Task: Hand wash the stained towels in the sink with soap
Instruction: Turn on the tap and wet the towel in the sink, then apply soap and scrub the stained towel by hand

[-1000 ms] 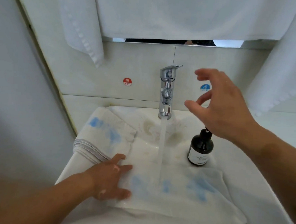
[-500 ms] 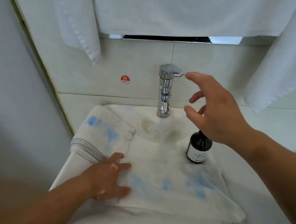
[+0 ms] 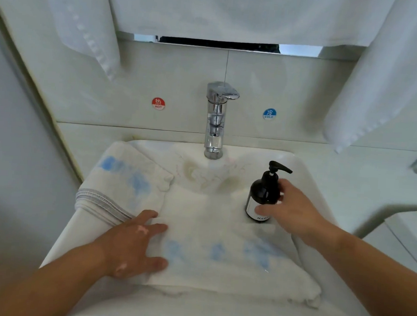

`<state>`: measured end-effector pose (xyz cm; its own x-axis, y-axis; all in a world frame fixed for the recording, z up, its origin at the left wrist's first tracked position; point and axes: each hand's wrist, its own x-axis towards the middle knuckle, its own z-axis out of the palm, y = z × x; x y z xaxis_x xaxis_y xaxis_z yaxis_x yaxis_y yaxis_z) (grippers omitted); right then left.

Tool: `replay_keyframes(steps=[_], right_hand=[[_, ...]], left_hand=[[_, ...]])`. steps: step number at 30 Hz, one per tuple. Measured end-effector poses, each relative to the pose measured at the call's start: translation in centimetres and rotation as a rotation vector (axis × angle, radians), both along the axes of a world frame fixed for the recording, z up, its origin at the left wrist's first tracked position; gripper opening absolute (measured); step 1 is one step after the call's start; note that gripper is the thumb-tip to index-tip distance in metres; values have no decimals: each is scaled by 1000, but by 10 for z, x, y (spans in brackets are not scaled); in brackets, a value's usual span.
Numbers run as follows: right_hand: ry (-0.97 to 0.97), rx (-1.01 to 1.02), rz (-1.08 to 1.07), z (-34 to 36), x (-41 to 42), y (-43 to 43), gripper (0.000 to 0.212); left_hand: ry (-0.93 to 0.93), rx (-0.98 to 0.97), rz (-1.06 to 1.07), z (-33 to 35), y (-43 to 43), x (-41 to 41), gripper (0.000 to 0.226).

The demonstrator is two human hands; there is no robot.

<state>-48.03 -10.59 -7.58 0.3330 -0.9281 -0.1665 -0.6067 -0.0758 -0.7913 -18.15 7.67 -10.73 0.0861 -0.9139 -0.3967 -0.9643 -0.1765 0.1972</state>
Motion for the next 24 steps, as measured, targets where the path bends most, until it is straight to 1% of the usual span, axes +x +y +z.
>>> replay_keyframes(steps=[2,3,6,8,9,11,12,14,17,20,21,23,24], right_hand=[[98,-65,62,1,8,-3,50],[117,-106,55,2,10,-4,49],[174,-243,-5,2,17,-4,62],[260,-279,74,-2,19,-4,71],[265,-266,136,-3,19,-4,70],[201,-203,240,3,18,-2,58],[186,-177,265,5,16,-3,59],[209,-207,233,5,16,-4,67],[257,-289,151,3,21,-5,60],[168,-248,287,2,25,-6,55],[144,-223,345,2,24,-6,60],[170,-229,403,1,23,-5,73],[192,-269,400,1,23,-5,73]], left_hand=[[2,-1,-6,1,0,-1,95],[2,2,-7,1,0,-1,94],[6,4,1,1,0,-2,94],[-1,5,-2,1,0,-2,94],[-6,6,-5,1,-1,-2,94],[-12,11,-10,2,-1,-2,94],[-14,15,-10,2,-1,-2,94],[-11,22,-5,2,-2,-3,93],[-10,21,-4,2,-1,-3,93],[-9,26,-8,2,-1,-2,94],[-6,26,-6,2,-1,-2,94],[-1,26,-2,2,-1,-2,94],[-1,28,-2,2,-1,-2,94]])
